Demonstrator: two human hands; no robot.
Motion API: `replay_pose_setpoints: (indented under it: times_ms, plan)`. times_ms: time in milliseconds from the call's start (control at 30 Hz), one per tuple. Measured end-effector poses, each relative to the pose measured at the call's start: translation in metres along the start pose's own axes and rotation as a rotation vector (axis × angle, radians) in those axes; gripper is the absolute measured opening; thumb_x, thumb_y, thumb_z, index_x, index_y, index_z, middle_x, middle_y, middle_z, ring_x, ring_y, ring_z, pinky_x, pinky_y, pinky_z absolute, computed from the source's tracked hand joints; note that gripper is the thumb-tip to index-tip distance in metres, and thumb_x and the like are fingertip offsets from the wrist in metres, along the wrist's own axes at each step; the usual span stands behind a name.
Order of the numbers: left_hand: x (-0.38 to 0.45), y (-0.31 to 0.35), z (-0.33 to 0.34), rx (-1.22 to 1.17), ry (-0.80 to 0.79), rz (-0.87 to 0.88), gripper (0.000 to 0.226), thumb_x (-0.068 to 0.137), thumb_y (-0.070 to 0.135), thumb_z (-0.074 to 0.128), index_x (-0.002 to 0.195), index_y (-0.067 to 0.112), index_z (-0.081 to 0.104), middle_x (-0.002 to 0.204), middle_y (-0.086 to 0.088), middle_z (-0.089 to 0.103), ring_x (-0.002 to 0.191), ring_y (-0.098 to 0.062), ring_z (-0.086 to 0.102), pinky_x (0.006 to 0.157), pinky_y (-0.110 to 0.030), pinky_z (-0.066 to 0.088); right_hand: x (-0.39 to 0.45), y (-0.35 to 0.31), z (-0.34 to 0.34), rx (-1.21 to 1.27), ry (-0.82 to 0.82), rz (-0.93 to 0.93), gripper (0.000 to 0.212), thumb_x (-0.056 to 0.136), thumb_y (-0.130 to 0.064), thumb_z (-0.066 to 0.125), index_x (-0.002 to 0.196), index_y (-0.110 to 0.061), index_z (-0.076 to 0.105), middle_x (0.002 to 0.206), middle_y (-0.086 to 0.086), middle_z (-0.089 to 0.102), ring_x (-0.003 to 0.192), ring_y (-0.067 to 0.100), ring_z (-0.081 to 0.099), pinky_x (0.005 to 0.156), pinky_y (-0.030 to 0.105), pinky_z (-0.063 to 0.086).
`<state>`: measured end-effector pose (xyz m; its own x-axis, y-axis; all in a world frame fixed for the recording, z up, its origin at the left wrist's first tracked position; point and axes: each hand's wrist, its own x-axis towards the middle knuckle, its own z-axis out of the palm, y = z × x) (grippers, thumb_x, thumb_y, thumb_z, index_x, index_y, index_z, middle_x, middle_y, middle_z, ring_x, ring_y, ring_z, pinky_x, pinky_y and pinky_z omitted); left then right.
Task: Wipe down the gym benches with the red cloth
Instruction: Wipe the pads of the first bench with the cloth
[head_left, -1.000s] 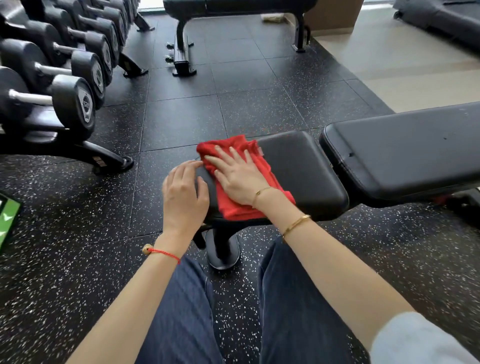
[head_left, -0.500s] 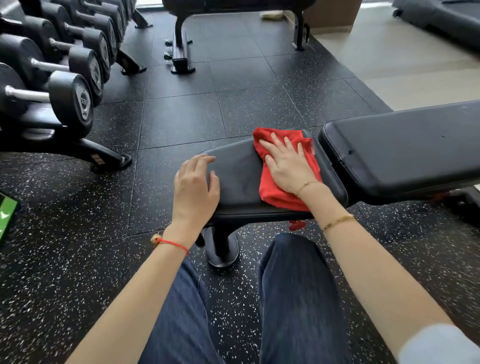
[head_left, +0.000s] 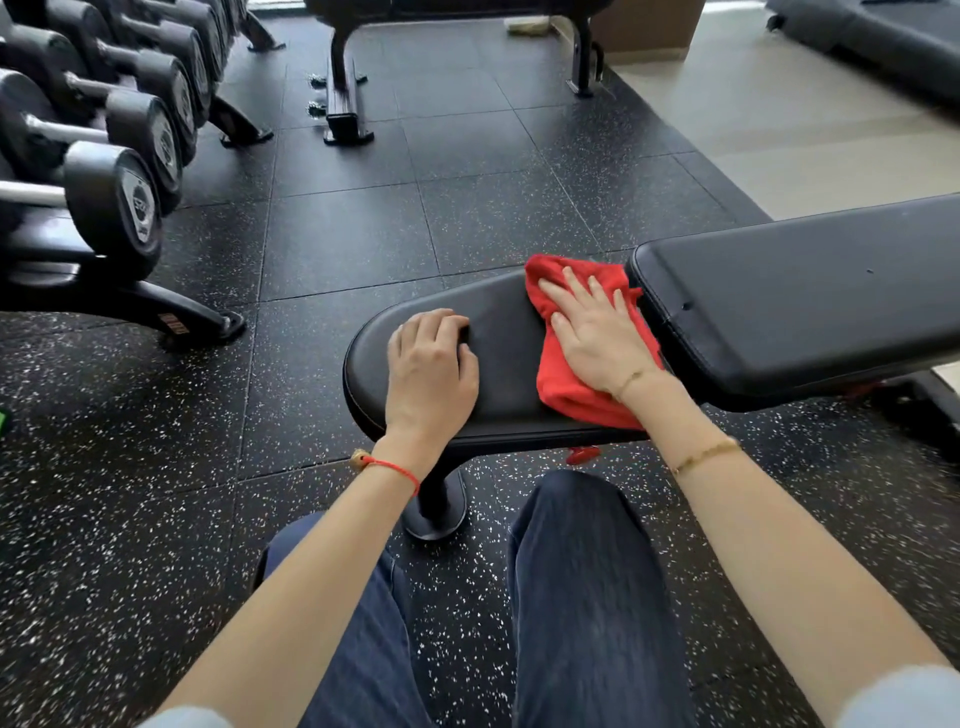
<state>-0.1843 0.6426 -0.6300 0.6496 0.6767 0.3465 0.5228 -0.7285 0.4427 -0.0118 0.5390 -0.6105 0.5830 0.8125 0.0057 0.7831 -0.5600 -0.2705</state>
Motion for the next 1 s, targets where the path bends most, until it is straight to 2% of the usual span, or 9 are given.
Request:
replay_pose_setpoints:
  times_ms: [67, 167, 333, 433, 600, 733, 1000]
  plan:
    - [-0.001, 0.000, 0.002, 0.013, 0.011, -0.006, 0.030, 0.090, 0.019, 0.051, 0.118, 0.015, 0.061, 0.129, -0.002, 0.058, 0.124, -0.024, 0.047, 0.111, -0.038, 0.031, 0.024, -0.006, 0.000, -0.014, -0.014, 0.042, 0.049, 0.103, -0.030, 0.027, 0.152, -0.034, 0.019, 0.163, -0.001, 0.003, 0.149, 0.029, 0.004, 0.120, 0.047, -0.003]
    - [-0.001, -0.001, 0.002, 0.025, 0.014, -0.010, 0.031, 0.088, 0.019, 0.051, 0.117, 0.016, 0.061, 0.127, -0.002, 0.059, 0.123, -0.024, 0.048, 0.110, -0.040, 0.033, 0.036, -0.019, 0.003, -0.013, -0.040, 0.007, 0.050, 0.103, -0.029, 0.026, 0.152, -0.033, 0.017, 0.163, 0.000, 0.002, 0.149, 0.030, 0.003, 0.120, 0.046, -0.004]
    - [-0.002, -0.003, 0.000, 0.021, 0.011, 0.009, 0.033, 0.088, 0.019, 0.051, 0.119, 0.015, 0.061, 0.129, -0.002, 0.059, 0.125, -0.024, 0.048, 0.111, -0.040, 0.033, -0.005, -0.027, 0.006, 0.029, -0.053, -0.168, 0.050, 0.103, -0.025, 0.032, 0.151, -0.032, 0.022, 0.162, -0.002, 0.007, 0.150, 0.025, 0.005, 0.120, 0.043, -0.002]
    - [-0.003, -0.006, -0.001, 0.014, 0.005, 0.025, 0.033, 0.088, 0.019, 0.051, 0.120, 0.015, 0.061, 0.130, -0.002, 0.059, 0.126, -0.024, 0.048, 0.111, -0.041, 0.032, -0.035, -0.017, 0.003, 0.054, -0.043, -0.213, 0.050, 0.103, -0.024, 0.033, 0.151, -0.033, 0.023, 0.162, -0.004, 0.009, 0.150, 0.021, 0.007, 0.121, 0.041, -0.001]
    - [-0.004, -0.008, 0.000, 0.020, -0.015, 0.045, 0.036, 0.089, 0.021, 0.049, 0.122, 0.014, 0.060, 0.132, -0.003, 0.057, 0.128, -0.024, 0.047, 0.113, -0.041, 0.031, -0.024, 0.002, -0.006, 0.072, -0.045, -0.031, 0.048, 0.104, -0.024, 0.030, 0.151, -0.033, 0.023, 0.162, -0.003, 0.008, 0.150, 0.022, 0.006, 0.120, 0.044, -0.001]
    - [-0.006, -0.005, 0.002, 0.062, -0.025, 0.034, 0.039, 0.091, 0.023, 0.046, 0.126, 0.014, 0.057, 0.136, -0.004, 0.055, 0.131, -0.025, 0.044, 0.115, -0.041, 0.028, 0.013, -0.012, -0.007, 0.039, -0.032, 0.104, 0.049, 0.104, -0.025, 0.027, 0.152, -0.031, 0.021, 0.163, 0.000, 0.005, 0.149, 0.028, 0.005, 0.119, 0.046, -0.003]
    - [-0.004, -0.008, 0.005, 0.105, -0.043, 0.045, 0.041, 0.091, 0.025, 0.046, 0.128, 0.014, 0.056, 0.139, -0.005, 0.053, 0.133, -0.026, 0.043, 0.115, -0.042, 0.027, 0.004, -0.036, 0.006, 0.036, -0.054, -0.095, 0.052, 0.101, -0.027, 0.037, 0.151, -0.034, 0.023, 0.162, -0.003, 0.006, 0.149, 0.024, 0.007, 0.121, 0.042, 0.001]
